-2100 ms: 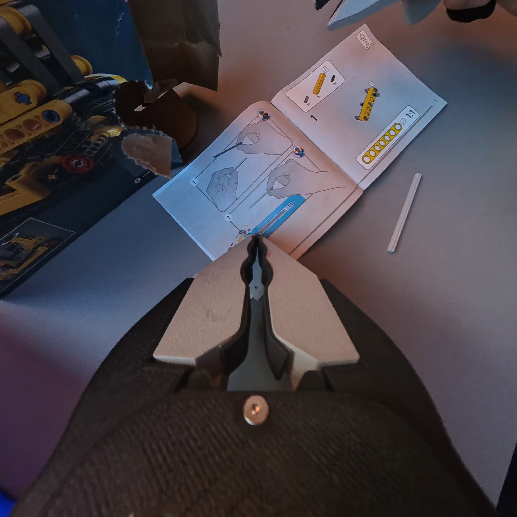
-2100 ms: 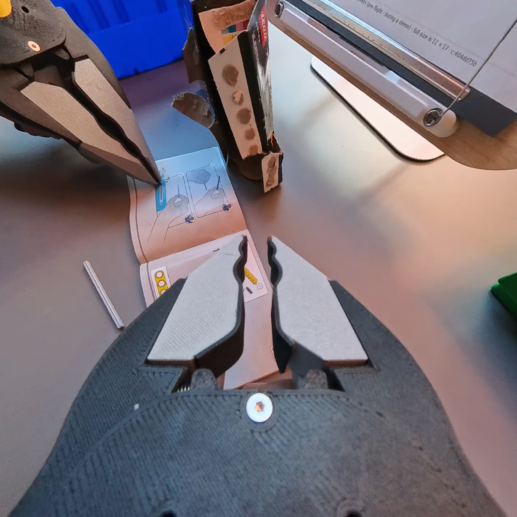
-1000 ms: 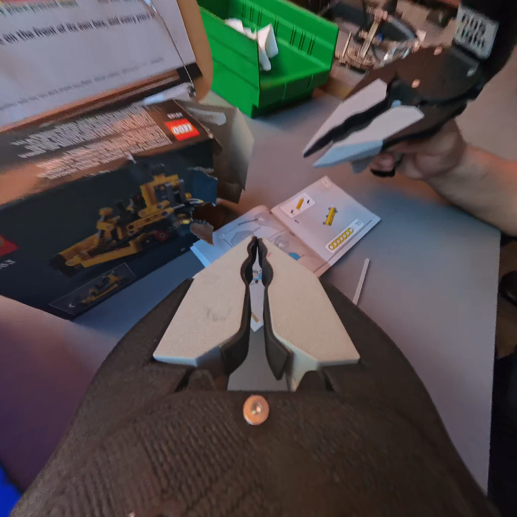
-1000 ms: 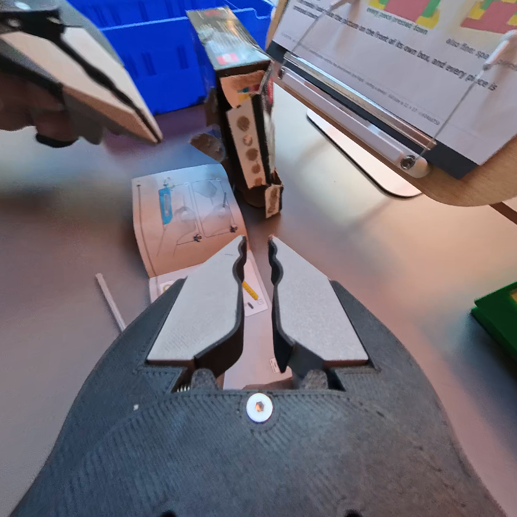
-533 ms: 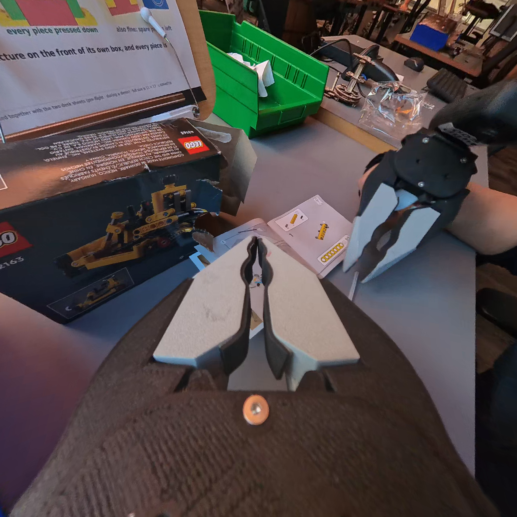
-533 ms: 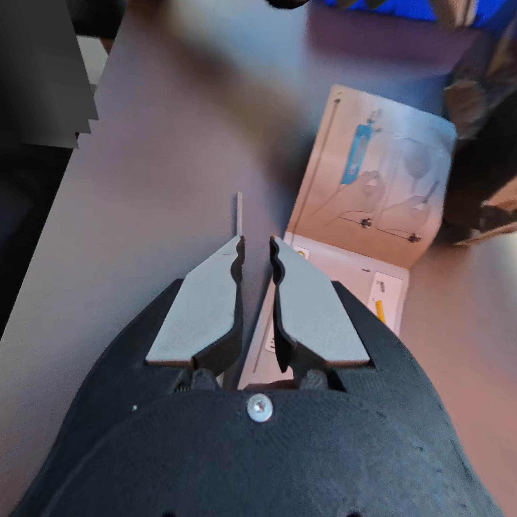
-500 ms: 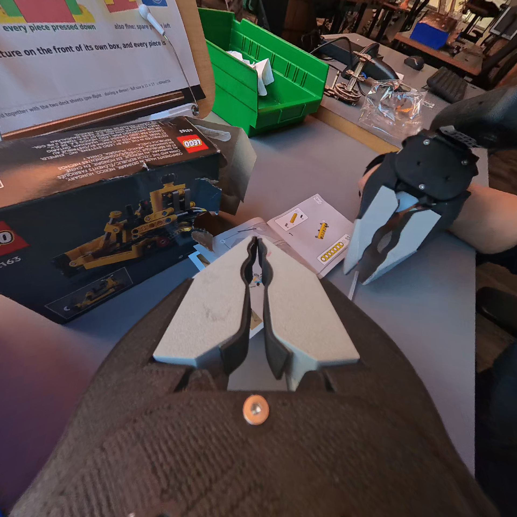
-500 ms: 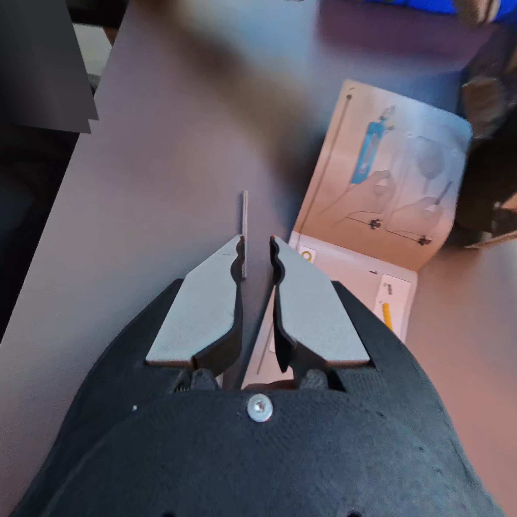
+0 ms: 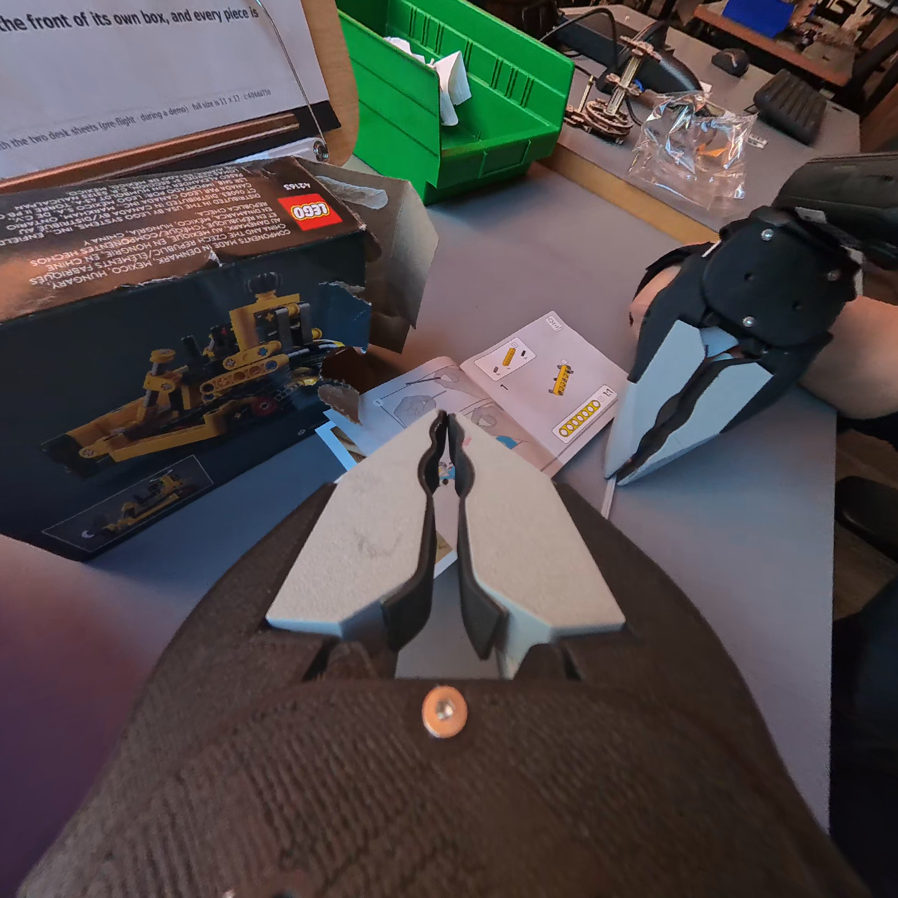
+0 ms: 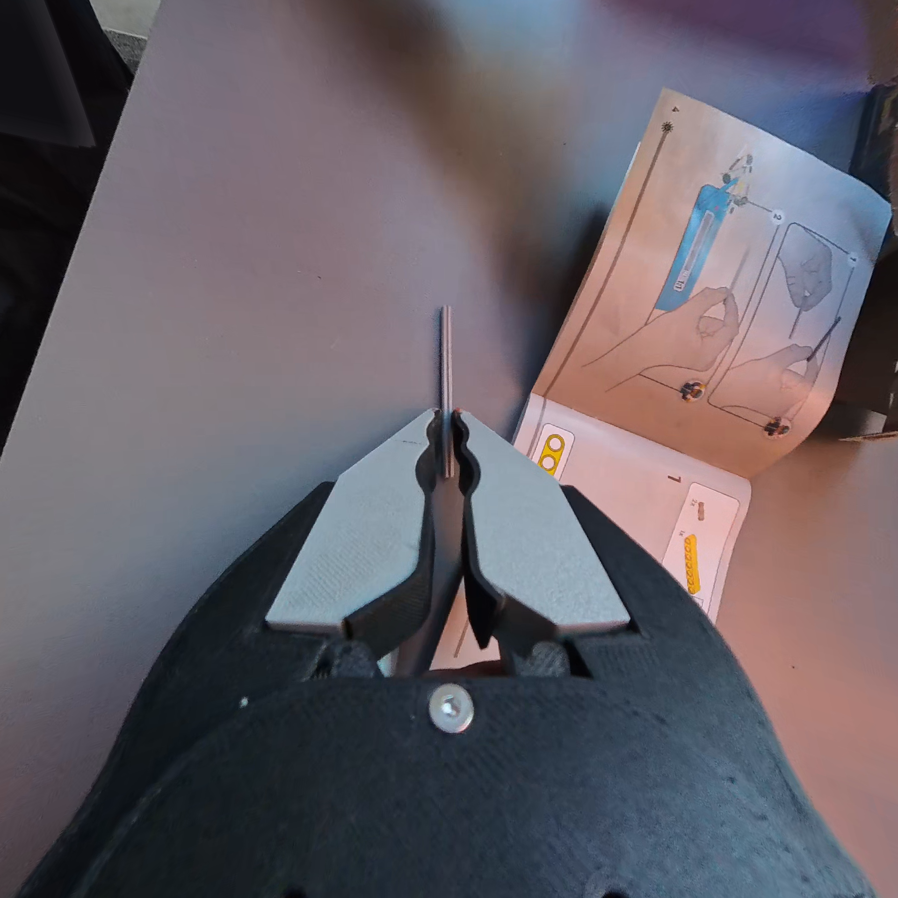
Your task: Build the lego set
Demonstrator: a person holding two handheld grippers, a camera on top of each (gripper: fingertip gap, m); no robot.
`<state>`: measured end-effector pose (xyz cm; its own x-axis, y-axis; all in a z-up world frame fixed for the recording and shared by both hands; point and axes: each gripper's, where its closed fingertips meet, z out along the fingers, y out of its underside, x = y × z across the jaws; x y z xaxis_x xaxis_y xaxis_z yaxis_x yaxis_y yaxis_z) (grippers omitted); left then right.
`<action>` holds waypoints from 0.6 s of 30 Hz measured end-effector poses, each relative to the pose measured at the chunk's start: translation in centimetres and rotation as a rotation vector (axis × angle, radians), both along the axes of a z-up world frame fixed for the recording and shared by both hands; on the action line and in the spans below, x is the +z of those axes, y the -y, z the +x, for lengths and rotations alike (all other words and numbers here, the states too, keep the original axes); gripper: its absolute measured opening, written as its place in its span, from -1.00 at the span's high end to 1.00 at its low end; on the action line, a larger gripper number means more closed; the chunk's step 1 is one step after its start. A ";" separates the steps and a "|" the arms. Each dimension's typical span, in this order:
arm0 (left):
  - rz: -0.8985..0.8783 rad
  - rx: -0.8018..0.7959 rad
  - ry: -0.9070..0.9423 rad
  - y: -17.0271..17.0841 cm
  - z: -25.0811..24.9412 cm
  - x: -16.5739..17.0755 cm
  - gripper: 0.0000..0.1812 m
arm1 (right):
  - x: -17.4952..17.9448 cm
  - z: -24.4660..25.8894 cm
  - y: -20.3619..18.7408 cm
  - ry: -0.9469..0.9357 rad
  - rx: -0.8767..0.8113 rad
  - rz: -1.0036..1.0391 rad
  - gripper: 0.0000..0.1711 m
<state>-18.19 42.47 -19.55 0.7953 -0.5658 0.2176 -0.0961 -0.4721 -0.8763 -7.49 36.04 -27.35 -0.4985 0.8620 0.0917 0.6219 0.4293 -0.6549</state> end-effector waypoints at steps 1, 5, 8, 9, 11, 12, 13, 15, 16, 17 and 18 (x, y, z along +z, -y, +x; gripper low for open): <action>-0.001 -0.001 -0.003 0.0 0.0 -0.1 1.00 | 0.0 0.0 0.1 0.001 0.003 0.001 1.00; -0.004 -0.001 -0.008 0.0 0.0 -0.2 1.00 | 0.7 -0.2 0.3 -0.028 0.011 -0.025 1.00; -0.003 -0.003 -0.008 0.0 -0.1 -0.1 1.00 | 3.2 -0.5 -1.1 -0.132 -0.050 -0.063 1.00; -0.005 -0.008 -0.009 0.1 0.0 -0.1 1.00 | 4.3 -0.6 -2.3 -0.181 -0.099 -0.067 0.99; -0.010 -0.027 -0.013 0.3 0.4 -0.3 1.00 | 6.2 -0.5 -5.7 -0.271 -0.234 -0.063 0.99; -0.012 -0.045 -0.017 0.5 0.7 -0.3 1.00 | 6.7 -0.2 -7.9 -0.297 -0.320 -0.048 1.00; -0.017 -0.067 -0.026 0.8 1.1 -0.5 1.00 | 6.8 0.3 -10.0 -0.306 -0.408 -0.030 1.00; -0.068 -0.128 -0.070 1.6 2.0 -1.8 1.00 | 6.0 1.3 -13.8 -0.282 -0.565 0.006 1.00; -0.089 -0.146 -0.105 1.8 2.4 -2.6 1.00 | 5.3 1.8 -15.1 -0.260 -0.619 0.027 1.00; -0.092 -0.159 -0.146 2.0 2.6 -3.3 1.00 | 4.5 2.1 -16.0 -0.234 -0.651 0.041 1.00; -0.095 -0.164 -0.193 2.0 2.6 -4.0 1.00 | 3.6 2.3 -16.8 -0.209 -0.677 0.054 1.00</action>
